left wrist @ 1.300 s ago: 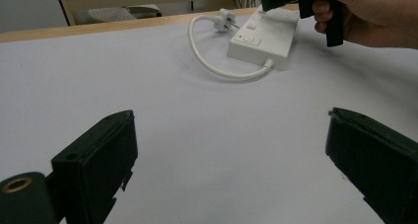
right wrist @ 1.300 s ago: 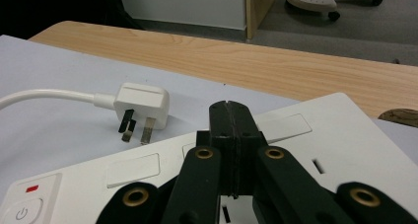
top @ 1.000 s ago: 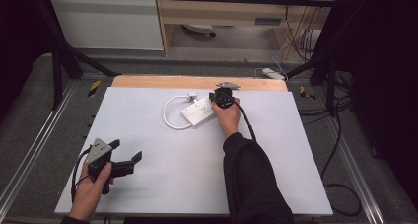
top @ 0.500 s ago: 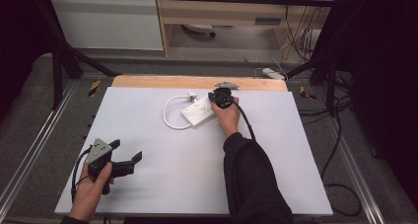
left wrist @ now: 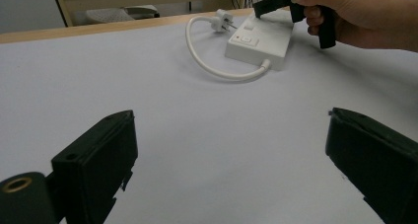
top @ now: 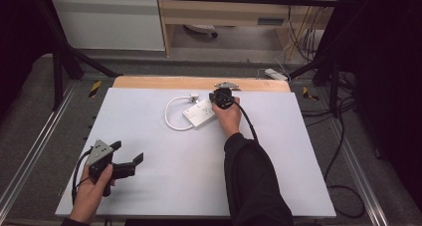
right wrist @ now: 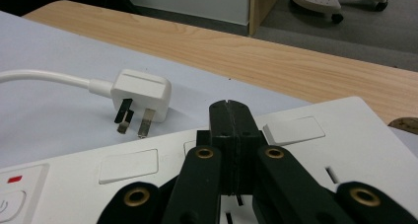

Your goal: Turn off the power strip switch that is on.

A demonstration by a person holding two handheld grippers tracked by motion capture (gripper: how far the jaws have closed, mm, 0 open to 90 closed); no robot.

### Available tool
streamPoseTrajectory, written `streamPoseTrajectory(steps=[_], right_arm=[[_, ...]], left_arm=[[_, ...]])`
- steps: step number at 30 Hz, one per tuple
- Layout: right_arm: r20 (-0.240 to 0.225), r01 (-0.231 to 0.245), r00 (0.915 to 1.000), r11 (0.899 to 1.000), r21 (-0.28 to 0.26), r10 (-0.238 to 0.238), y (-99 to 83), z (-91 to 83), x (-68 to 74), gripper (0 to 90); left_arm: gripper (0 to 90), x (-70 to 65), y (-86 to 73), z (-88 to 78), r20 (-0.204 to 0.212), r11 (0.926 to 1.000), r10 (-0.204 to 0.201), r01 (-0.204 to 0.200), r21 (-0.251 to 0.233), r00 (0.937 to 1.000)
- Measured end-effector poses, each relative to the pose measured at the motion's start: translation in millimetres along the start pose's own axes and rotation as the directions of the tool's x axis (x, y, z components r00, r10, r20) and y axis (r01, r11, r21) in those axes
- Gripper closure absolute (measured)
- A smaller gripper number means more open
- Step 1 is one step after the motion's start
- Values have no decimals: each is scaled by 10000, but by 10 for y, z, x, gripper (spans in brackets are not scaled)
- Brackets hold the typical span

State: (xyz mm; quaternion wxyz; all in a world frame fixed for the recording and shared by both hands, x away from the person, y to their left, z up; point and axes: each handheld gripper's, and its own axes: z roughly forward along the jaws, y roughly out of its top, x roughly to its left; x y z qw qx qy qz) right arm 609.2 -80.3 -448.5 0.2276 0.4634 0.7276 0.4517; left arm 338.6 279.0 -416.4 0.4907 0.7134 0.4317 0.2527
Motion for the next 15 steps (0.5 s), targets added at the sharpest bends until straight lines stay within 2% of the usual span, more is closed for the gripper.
streamPoseTrajectory(steps=[8,15], right_arm=[[152,-247,9996,9997,-18,247,-20,2,-40,900],[-105,-168,9998,9999,4,168,-15,8,-27,900]], left_arm=[[54,11,-3,-16,-60,10000,-52,52,-52,10000],[54,8,-7,-24,-87,10000,-39,38,-49,10000]])
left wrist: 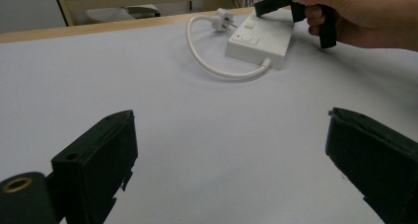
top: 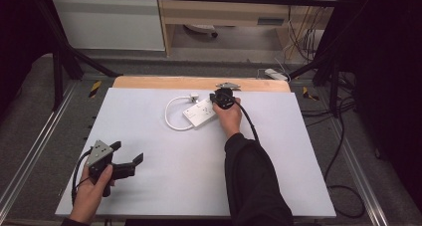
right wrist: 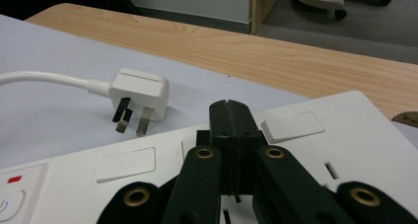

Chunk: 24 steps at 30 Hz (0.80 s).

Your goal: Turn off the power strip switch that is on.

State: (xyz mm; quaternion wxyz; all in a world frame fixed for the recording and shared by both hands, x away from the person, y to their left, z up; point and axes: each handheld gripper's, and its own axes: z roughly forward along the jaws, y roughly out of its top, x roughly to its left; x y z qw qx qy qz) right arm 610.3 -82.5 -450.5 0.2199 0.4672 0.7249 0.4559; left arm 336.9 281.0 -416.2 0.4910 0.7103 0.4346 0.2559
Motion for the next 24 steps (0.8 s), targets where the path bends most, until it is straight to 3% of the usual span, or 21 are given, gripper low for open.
streamPoseTrajectory(steps=[5,24], right_arm=[[-38,23,10000,10000,-65,-23,-3,8,-1,900],[28,199,9998,9998,-54,-199,18,-25,42,900]], left_arm=[[55,44,-3,-28,-122,9998,-172,171,-71,9998],[55,22,-1,-12,-30,10000,-59,59,-5,10000]])
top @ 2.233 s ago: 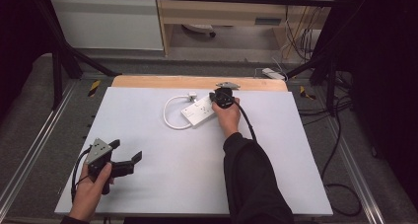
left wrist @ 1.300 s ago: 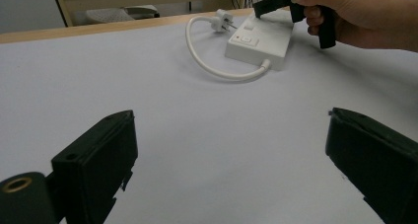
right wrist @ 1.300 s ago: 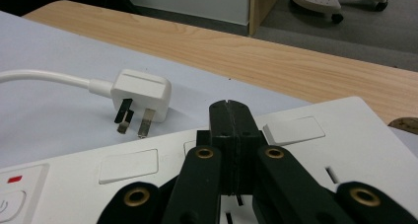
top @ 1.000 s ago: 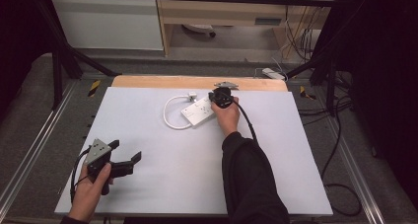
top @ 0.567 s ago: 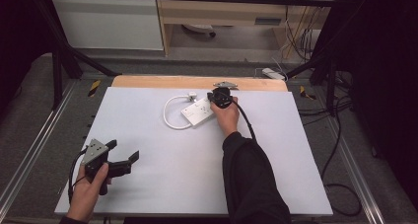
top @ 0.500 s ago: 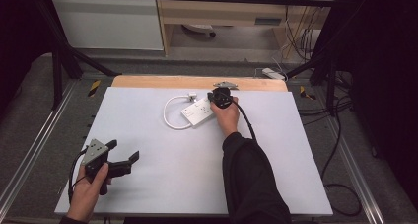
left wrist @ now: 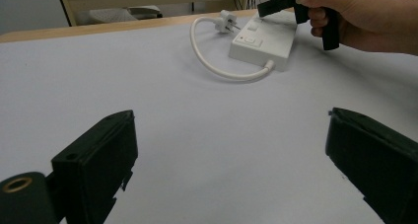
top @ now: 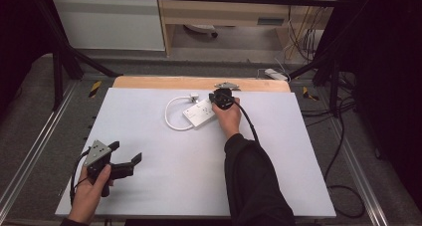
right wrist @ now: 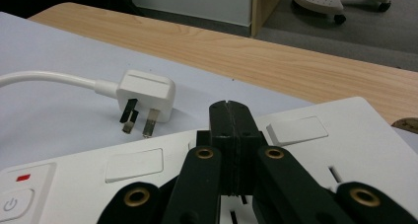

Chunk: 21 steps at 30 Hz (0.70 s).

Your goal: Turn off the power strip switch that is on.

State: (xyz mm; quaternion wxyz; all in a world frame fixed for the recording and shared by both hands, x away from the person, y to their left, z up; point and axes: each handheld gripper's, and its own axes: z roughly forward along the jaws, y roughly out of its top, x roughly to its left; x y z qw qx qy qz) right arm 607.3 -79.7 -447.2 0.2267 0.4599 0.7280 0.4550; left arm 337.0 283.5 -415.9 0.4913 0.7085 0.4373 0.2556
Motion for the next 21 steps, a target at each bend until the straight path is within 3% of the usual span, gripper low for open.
streamPoseTrajectory(steps=[8,21], right_arm=[[-56,273,9996,9996,-25,-273,43,-65,35,900],[-72,59,10000,9999,-135,-60,102,-124,30,900]], left_arm=[[55,-9,0,-2,6,10000,49,-49,2,10000],[55,-11,4,-5,40,10000,81,-81,-10,10000]])
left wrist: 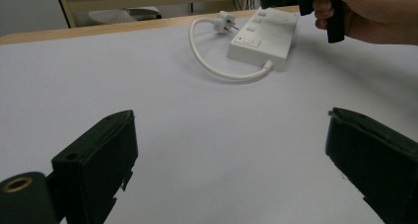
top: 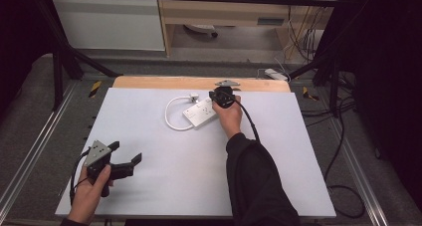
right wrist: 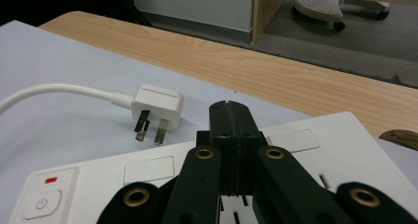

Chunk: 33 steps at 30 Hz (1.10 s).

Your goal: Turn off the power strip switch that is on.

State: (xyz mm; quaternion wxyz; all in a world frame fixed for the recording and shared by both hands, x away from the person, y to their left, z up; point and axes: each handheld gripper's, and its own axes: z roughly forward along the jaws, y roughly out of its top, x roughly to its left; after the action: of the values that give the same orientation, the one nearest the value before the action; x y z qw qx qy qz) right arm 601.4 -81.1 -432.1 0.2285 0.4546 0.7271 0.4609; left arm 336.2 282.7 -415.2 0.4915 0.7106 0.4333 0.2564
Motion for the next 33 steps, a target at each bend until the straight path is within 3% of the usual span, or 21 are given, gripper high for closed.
streamPoseTrajectory(steps=[4,10,14,23,29,33], right_arm=[[-66,24,10000,10000,-15,-24,16,-22,17,900],[-86,-167,9998,9999,12,167,53,-73,22,826],[-135,-15,9999,10000,86,16,65,-110,29,774],[-450,103,9989,9999,-1,-103,164,-292,43,572],[-740,-276,9969,9996,98,283,216,-392,31,387],[-605,-279,9977,9994,227,292,245,-459,21,272]], left_arm=[[55,-7,2,1,16,10000,55,-55,-5,10000],[55,-10,2,1,39,9999,112,-112,31,9999],[55,-16,3,-2,42,9998,200,-200,52,9998],[55,-30,0,9,74,9997,242,-242,98,9997],[55,-28,-2,10,69,9996,242,-242,118,9997],[55,-31,-2,9,85,9996,252,-253,117,9996]])
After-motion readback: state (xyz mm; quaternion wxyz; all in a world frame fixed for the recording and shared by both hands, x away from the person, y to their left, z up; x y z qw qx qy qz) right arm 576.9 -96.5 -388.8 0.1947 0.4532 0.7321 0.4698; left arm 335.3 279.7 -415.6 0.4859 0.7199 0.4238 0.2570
